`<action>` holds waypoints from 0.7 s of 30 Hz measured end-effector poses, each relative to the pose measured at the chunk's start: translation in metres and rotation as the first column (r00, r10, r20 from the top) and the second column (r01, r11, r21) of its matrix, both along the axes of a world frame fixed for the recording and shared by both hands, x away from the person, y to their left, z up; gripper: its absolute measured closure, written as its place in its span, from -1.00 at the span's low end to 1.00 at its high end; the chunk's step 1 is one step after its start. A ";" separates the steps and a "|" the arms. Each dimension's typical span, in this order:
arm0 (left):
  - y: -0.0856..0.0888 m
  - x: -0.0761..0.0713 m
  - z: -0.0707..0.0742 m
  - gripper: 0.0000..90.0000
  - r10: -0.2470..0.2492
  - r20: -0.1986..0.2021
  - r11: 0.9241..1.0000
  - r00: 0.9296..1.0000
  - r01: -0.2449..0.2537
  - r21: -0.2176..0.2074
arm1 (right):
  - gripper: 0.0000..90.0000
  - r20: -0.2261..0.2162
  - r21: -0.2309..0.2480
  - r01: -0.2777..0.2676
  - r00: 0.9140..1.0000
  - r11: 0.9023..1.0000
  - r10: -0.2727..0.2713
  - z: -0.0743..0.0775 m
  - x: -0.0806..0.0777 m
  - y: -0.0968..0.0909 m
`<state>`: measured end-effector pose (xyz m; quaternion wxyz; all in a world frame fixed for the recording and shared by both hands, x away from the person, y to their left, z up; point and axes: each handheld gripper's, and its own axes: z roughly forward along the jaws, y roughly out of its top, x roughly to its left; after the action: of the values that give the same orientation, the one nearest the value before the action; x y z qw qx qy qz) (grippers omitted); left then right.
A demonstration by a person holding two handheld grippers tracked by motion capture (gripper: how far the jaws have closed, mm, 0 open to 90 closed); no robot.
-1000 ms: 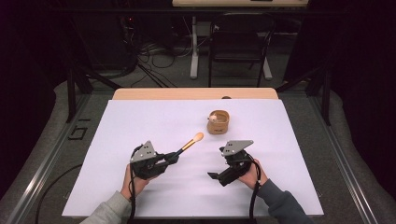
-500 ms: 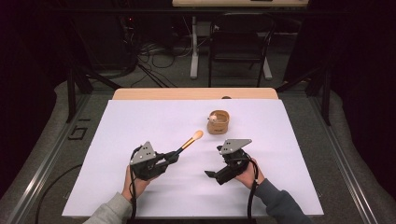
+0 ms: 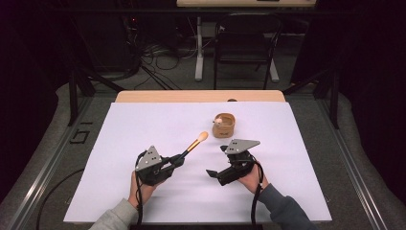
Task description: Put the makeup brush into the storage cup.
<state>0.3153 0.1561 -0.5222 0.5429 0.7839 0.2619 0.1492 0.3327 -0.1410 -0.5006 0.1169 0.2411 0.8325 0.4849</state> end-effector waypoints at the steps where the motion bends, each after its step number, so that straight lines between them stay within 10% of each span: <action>1: -0.001 0.000 -0.001 0.76 0.004 -0.001 1.000 1.000 -0.004 -0.002 | -0.98 0.001 0.001 0.006 1.000 1.000 -0.006 0.000 0.001 0.001; 12: -0.002 0.003 -0.004 0.76 -0.005 -0.019 0.999 1.000 0.004 -0.035 | -1.00 -0.049 0.102 0.029 0.998 0.994 -0.024 0.005 0.009 0.010; 21: -0.008 0.000 -0.005 0.76 0.023 -0.010 0.999 1.000 -0.023 -0.041 | -0.59 -0.061 0.179 0.088 0.995 0.980 -0.078 0.014 0.009 0.023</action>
<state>0.3156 0.1481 -0.5272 0.5557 0.7702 0.2766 0.1464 0.3415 -0.1181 -0.4869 0.0922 0.2981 0.7770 0.5467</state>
